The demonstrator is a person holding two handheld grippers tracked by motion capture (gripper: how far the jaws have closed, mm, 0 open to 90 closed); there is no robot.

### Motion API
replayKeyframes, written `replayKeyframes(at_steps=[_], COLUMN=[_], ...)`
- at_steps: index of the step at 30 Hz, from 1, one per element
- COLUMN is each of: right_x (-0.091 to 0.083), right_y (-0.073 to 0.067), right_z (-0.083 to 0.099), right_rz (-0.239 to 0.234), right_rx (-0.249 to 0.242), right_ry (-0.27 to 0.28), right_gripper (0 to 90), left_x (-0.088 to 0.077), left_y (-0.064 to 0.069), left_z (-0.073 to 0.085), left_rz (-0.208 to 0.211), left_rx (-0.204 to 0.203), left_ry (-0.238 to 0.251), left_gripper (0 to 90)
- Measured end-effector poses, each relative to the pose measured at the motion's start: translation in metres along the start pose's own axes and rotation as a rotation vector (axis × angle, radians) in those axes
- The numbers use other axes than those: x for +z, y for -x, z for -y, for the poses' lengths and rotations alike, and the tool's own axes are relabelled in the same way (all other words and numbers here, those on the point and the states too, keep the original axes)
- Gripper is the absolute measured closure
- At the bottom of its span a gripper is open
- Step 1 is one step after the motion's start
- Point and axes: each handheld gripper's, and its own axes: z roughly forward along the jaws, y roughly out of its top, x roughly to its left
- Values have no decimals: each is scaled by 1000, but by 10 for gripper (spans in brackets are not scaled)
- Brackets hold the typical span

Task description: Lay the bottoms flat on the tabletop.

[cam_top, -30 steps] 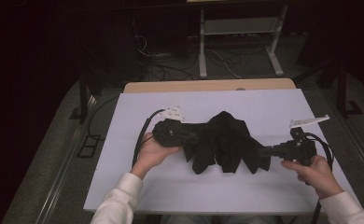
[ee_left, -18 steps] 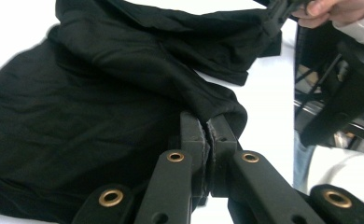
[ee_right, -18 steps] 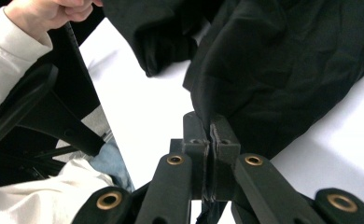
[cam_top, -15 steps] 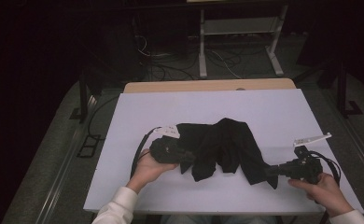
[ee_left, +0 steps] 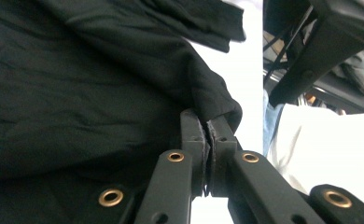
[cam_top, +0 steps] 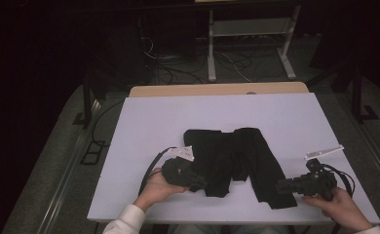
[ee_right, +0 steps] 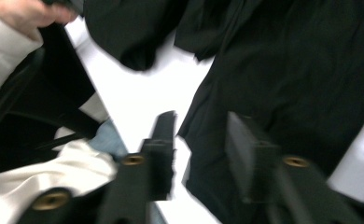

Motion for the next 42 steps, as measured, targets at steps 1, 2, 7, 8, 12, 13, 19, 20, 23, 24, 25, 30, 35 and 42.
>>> replayKeyframes(at_steps=[1,2,7,8,12,13,19,20,23,24,25,30,35,42], right_x=[-1,-1,0,0,1,1,4,4,6,7,9,29,55,75], right_y=[-2,-3,-5,-5,-4,-3,9,11,21,24,27,50,71,79], right_z=[-3,-6,-33,-40,-72,-80,-128,-135,-155,-160,-164,-178,-175,-163], right_rz=[15,26,76,82,105,109,171,179,199,205,213,234,256,265], right_rx=[-10,-21,-62,-64,-85,-89,-84,-86,-81,-83,-78,-28,33,54], right_ry=[14,25,77,88,125,131,124,129,155,165,173,178,118,64], right_gripper=[500,461,259,208,114,72,0,0,0,0,0,0,0,29], left_x=[1,2,3,4,5,5,8,8,8,9,9,10,9,11], left_y=[0,1,0,0,2,2,4,4,3,3,2,2,1,1], left_z=[1,3,6,7,7,7,8,8,8,8,8,8,9,9], left_rz=[6,10,33,39,55,63,86,88,88,87,87,86,84,83], left_rx=[1,-1,-4,-4,12,17,41,44,46,48,49,52,52,56], left_ry=[-3,-6,-7,-10,-29,-31,-46,-46,-40,-37,-35,-34,-31,-36], left_gripper=[879,879,879,879,880,880,880,880,879,879,879,879,878,877])
